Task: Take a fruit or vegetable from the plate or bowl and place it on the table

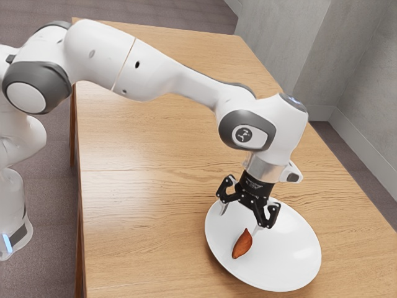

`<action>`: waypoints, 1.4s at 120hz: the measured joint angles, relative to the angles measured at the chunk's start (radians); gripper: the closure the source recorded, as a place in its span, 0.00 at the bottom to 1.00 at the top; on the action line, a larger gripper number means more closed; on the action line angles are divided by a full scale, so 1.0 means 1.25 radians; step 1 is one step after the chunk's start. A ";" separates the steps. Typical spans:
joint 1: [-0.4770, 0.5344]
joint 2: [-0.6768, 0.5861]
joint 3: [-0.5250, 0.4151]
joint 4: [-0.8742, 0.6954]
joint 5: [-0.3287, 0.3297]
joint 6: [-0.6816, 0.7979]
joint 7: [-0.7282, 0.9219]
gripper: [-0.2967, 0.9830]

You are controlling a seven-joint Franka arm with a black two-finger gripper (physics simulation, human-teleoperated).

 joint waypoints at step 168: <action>0.011 0.092 -0.017 0.012 -0.034 0.058 -0.009 0.62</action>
